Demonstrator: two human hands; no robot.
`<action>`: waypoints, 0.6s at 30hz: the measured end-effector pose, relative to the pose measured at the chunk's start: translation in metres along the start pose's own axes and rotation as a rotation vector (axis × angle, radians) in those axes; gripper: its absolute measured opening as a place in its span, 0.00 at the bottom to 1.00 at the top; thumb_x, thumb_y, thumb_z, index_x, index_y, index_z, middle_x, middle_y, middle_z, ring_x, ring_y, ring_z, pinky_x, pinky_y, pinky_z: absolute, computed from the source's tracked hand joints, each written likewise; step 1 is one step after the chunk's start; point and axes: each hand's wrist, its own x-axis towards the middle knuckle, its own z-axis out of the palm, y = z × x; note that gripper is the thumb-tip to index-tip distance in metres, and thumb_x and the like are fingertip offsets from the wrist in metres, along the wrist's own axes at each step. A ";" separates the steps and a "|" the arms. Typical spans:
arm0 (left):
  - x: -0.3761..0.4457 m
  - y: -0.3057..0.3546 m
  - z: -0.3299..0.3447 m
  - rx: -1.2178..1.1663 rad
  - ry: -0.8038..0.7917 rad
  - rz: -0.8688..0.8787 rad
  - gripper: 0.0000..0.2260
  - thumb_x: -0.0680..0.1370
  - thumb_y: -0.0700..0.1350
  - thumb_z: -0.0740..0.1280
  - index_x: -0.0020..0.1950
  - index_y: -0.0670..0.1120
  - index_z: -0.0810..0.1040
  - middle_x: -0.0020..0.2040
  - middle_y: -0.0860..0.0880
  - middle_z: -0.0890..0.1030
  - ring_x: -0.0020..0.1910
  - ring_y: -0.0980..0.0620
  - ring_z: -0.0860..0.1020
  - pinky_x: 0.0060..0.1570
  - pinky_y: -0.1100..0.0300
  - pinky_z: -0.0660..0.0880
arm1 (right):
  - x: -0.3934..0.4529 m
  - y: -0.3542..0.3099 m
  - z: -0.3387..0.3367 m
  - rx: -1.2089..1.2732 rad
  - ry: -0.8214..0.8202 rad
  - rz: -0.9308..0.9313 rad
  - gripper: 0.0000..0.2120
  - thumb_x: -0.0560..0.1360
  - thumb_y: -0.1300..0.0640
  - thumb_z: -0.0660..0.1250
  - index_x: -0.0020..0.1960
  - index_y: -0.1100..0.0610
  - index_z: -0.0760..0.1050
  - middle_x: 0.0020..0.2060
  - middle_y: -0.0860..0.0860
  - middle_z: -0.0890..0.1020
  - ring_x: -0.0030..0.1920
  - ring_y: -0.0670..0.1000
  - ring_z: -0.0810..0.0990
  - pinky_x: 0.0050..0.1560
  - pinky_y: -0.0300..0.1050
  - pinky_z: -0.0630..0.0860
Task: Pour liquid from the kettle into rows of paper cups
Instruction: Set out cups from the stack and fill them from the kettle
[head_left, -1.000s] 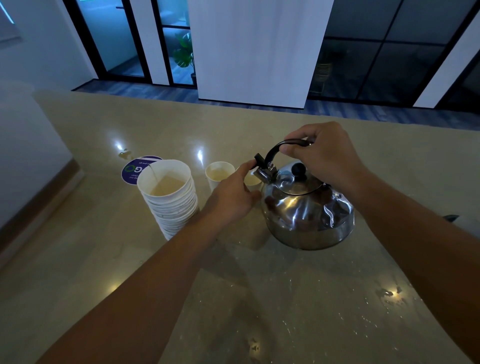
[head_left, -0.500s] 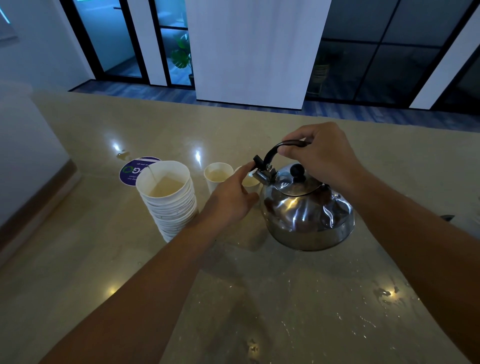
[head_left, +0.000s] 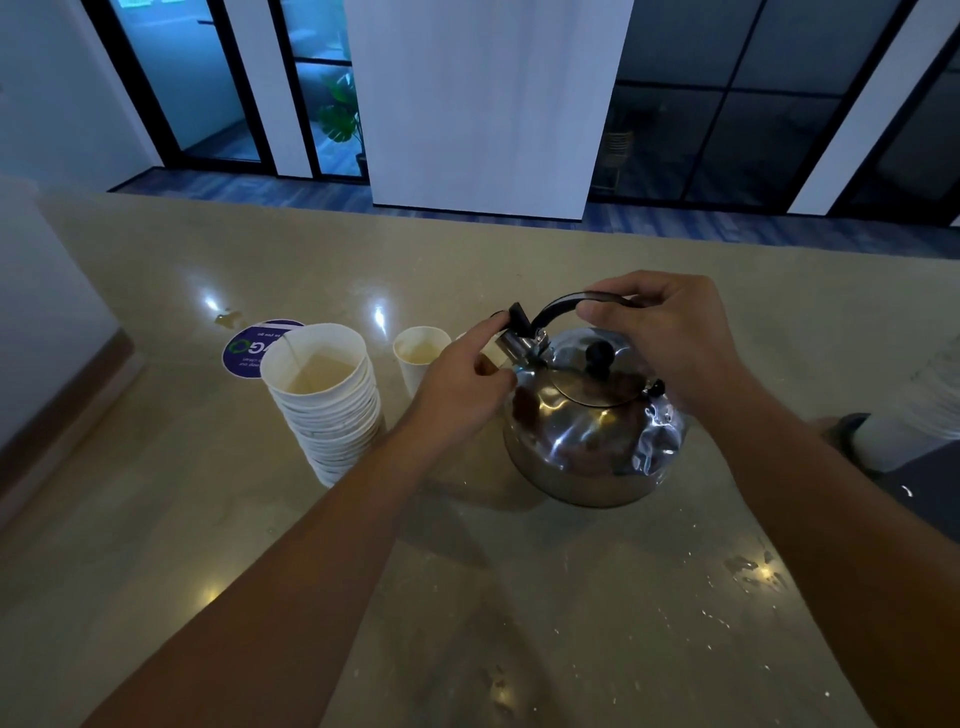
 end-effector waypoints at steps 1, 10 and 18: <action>-0.003 0.001 0.001 -0.027 0.007 0.004 0.28 0.78 0.39 0.68 0.76 0.57 0.68 0.38 0.45 0.77 0.35 0.55 0.74 0.30 0.70 0.70 | -0.004 0.001 -0.003 0.037 0.005 0.019 0.06 0.68 0.57 0.81 0.44 0.50 0.87 0.39 0.51 0.87 0.43 0.56 0.86 0.43 0.48 0.82; -0.058 0.001 0.024 -0.071 0.042 0.030 0.25 0.79 0.38 0.68 0.74 0.55 0.72 0.42 0.59 0.81 0.42 0.58 0.79 0.36 0.73 0.70 | -0.055 0.021 -0.024 0.215 -0.019 0.163 0.10 0.64 0.60 0.80 0.45 0.56 0.87 0.30 0.51 0.83 0.25 0.47 0.76 0.29 0.37 0.68; -0.104 -0.013 0.050 -0.090 0.087 -0.046 0.24 0.78 0.39 0.67 0.73 0.56 0.73 0.32 0.61 0.77 0.34 0.67 0.75 0.35 0.74 0.70 | -0.096 0.043 -0.030 0.212 -0.045 0.238 0.14 0.60 0.55 0.77 0.45 0.57 0.86 0.22 0.46 0.74 0.20 0.44 0.65 0.24 0.34 0.59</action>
